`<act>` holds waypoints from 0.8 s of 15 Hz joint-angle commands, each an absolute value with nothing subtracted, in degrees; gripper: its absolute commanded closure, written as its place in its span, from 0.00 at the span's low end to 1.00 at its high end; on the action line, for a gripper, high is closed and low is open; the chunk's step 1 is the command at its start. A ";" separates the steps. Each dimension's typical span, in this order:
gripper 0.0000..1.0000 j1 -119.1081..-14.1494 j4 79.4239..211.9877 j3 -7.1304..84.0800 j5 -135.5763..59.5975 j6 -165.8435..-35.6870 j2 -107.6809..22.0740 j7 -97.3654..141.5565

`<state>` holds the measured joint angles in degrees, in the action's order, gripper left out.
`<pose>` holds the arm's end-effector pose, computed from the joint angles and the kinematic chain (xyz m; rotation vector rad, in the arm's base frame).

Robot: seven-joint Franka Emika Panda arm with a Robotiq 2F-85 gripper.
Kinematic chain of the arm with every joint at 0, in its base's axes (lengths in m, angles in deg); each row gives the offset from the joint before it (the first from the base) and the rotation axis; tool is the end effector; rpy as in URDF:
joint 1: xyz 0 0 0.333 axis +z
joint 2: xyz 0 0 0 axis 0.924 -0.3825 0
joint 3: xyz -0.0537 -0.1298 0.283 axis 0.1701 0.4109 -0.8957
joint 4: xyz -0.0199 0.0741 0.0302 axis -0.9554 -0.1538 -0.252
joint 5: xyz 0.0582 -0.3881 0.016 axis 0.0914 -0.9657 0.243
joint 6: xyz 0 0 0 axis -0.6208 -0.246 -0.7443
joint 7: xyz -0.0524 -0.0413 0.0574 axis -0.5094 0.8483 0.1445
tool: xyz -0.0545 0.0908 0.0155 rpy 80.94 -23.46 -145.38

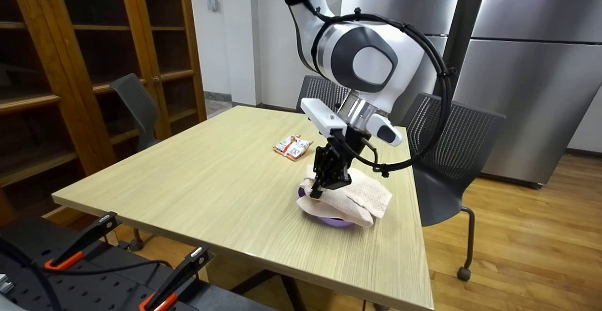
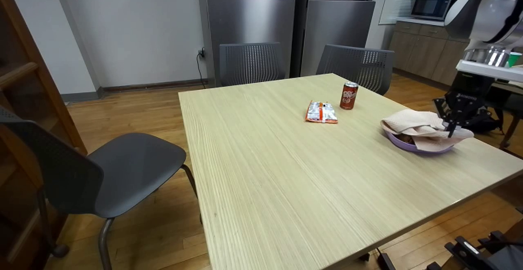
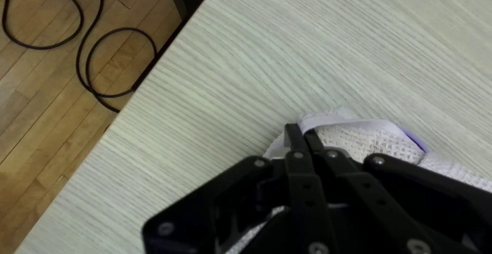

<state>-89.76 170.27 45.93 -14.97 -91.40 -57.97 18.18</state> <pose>0.4610 -0.2961 0.1467 -2.6107 1.1830 0.4761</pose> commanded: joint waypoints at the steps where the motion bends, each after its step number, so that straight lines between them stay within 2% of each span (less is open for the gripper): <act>1: 0.99 -89.06 174.82 46.51 -16.14 -92.02 -53.52 17.00; 12: 0.99 -88.96 177.54 46.68 -16.36 -91.60 -51.18 15.50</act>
